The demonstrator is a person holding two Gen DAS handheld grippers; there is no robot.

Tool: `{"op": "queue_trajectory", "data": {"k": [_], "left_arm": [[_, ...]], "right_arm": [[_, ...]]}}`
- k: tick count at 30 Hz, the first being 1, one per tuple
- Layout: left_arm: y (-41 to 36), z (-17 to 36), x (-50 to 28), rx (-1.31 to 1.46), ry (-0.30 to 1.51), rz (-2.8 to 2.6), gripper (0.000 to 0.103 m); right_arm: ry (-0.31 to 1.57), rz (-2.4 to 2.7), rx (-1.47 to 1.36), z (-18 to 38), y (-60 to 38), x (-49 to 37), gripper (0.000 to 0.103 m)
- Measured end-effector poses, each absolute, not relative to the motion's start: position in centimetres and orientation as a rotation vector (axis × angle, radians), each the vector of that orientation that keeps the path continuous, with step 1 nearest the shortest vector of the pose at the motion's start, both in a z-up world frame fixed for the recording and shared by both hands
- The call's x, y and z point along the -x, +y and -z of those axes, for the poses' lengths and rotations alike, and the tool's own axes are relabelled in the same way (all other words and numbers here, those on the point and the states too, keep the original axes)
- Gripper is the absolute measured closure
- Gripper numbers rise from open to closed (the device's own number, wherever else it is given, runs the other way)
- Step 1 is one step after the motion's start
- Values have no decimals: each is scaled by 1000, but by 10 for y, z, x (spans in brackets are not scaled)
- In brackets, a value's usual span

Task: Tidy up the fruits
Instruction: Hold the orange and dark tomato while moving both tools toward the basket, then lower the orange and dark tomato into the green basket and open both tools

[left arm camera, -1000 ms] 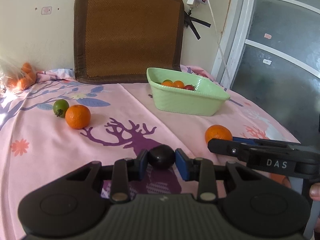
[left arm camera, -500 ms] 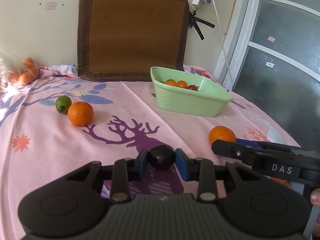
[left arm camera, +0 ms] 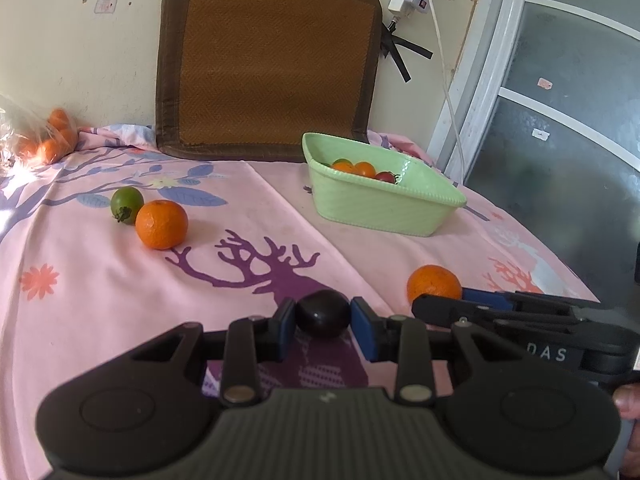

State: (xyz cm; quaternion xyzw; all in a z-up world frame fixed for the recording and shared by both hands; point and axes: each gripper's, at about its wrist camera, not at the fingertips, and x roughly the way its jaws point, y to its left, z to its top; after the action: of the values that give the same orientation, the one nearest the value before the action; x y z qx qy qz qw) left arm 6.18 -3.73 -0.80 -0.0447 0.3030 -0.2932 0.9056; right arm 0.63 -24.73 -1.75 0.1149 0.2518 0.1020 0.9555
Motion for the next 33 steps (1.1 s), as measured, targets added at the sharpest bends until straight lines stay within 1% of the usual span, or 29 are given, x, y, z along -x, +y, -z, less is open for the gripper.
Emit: {"op": "queue_trajectory", "data": {"k": [5,10,16,21,26,33], "left_arm": [[-37,7,-60,93,612,605,73],[-43,2,-69,131,634,628,73],[-72,-35,-88,108,541,674,73],[-111,-53,-123,64,510,684,73],[-141,-47,-162,52,558,674,72],[-162,-32,-188,28,611,647,71]], "right_arm": [[504,-211,-226,17,-247,-5,61],[439,-205,-241,15,-250,3,61],[378,-147,-353,6,-274,3,61],[307,-89,-367,-11,-298,-15,61],[312,-48,-330,-15,-314,-50,61],[313,-21,-204,-6,-314,-80,59]]}}
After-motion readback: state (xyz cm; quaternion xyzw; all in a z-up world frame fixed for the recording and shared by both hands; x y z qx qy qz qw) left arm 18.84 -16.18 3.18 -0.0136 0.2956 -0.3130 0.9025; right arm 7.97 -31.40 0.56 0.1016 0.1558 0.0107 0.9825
